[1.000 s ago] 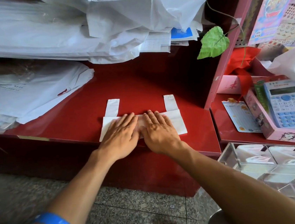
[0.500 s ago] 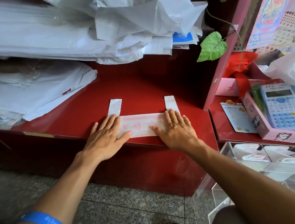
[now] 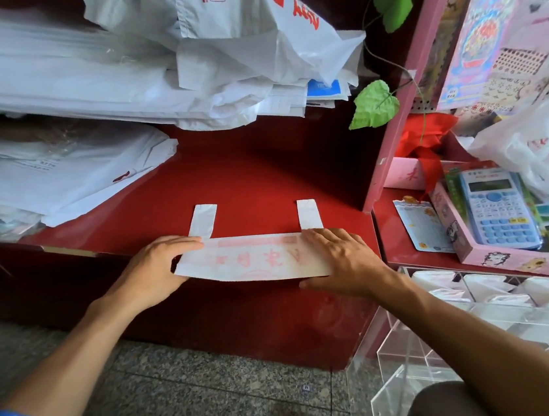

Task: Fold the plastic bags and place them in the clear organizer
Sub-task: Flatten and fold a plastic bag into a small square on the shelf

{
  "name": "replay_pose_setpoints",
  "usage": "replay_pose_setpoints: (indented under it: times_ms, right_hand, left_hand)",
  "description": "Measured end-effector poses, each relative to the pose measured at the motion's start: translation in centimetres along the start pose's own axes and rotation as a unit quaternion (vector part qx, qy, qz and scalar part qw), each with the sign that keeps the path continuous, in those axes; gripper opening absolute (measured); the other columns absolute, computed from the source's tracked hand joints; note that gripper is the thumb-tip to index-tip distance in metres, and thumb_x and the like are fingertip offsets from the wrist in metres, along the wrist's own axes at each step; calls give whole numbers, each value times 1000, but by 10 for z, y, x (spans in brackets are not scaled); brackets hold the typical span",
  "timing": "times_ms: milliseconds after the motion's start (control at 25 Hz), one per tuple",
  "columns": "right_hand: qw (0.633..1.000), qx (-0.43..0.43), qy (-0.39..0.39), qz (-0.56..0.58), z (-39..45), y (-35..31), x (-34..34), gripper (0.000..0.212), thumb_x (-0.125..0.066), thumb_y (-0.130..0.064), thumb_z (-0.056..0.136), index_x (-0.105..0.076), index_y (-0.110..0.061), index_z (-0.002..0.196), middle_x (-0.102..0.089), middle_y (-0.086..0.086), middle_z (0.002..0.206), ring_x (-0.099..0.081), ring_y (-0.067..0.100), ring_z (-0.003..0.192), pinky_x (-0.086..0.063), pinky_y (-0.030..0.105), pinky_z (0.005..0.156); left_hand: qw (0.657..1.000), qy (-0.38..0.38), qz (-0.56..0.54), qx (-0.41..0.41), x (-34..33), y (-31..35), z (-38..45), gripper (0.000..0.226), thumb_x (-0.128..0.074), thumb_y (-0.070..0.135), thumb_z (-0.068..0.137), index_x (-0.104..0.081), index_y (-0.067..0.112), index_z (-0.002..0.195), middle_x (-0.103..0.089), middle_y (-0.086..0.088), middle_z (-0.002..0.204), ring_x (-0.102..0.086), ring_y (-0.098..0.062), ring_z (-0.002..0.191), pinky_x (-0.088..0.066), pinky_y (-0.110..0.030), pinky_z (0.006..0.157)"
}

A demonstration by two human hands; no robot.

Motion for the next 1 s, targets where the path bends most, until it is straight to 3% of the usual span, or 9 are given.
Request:
replay_pose_setpoints:
  times_ms: [160, 240, 320, 400, 520, 640, 800, 880, 1000]
  right_hand:
    - [987, 2, 97, 132, -6, 12, 13, 66, -53, -68, 76, -60, -30, 130, -63, -11, 126, -56, 23, 110, -43, 44, 97]
    - [973, -6, 135, 186, -10, 18, 22, 31, -69, -41, 85, -72, -25, 112, -70, -11, 109, -62, 20, 97, -47, 39, 90]
    - [961, -36, 148, 230, -12, 22, 27, 11, -73, -27, 88, -76, -18, 94, -68, -13, 82, -60, 9, 71, -46, 28, 69]
    - [946, -87, 139, 278, -10, 29, 23, 12, -72, -27, 88, -73, -17, 82, -63, -14, 69, -52, 4, 57, -41, 26, 58]
    - [922, -145, 137, 331, -4, 39, 16, 8, -71, -25, 87, -68, -17, 90, -72, -5, 84, -66, 12, 77, -53, 34, 71]
    - [894, -195, 147, 377, -3, 48, 12, 25, -72, -18, 86, -53, -17, 102, -67, -2, 92, -64, 15, 84, -51, 30, 74]
    - [893, -168, 153, 389, -1, 43, 16, 18, -72, -11, 84, -62, -27, 83, -70, -4, 81, -63, 9, 73, -47, 24, 69]
    - [902, -145, 121, 387, -2, 38, 15, 21, -73, -6, 81, -70, -26, 85, -68, -5, 79, -61, 8, 71, -50, 26, 71]
    - [924, -119, 81, 353, -2, 33, 12, 38, -71, 5, 75, -70, -27, 95, -66, 3, 79, -58, 12, 65, -53, 34, 70]
  left_hand:
    - [997, 10, -61, 54, 12, -4, -6, 62, -66, -15, 73, -71, 44, 92, -71, 14, 106, -64, -6, 105, -49, -30, 96]
    - [995, 8, -84, 61, 16, 1, -9, 55, -68, -11, 78, -71, 44, 86, -73, 20, 89, -65, 4, 89, -50, -20, 83]
    - [988, 22, -131, 80, 18, 8, -10, 36, -71, 0, 85, -74, 35, 83, -70, 25, 73, -62, 11, 71, -43, -9, 64]
    - [972, 43, -191, 129, 16, 4, -10, 23, -69, 7, 89, -71, 29, 85, -69, 28, 70, -60, 15, 69, -39, -2, 63]
    - [938, 78, -263, 212, 11, -10, -10, 13, -72, 13, 88, -61, 19, 91, -74, 6, 86, -67, -8, 83, -46, -23, 71]
    - [930, 87, -268, 235, 9, -11, -12, 21, -75, 16, 86, -54, 12, 91, -70, 4, 80, -61, -17, 78, -42, -28, 68]
    - [955, -13, -223, 195, 6, -2, -15, 17, -81, 11, 78, -70, 22, 84, -72, 7, 93, -61, -5, 87, -41, -22, 75]
    - [967, -32, -183, 177, 7, -1, -15, 26, -81, 4, 75, -75, 28, 82, -68, 11, 95, -59, -1, 94, -39, -17, 81]
    - [976, -1, -153, 157, 12, 3, -15, 38, -78, -4, 75, -76, 34, 78, -59, 0, 81, -56, -10, 77, -36, -3, 66]
Point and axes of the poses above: each hand's wrist, its own z-axis towards the middle knuckle, its own x-axis out of the back of the hand, y = z × x, the point moved 8 cm from there along z, towards the middle knuckle
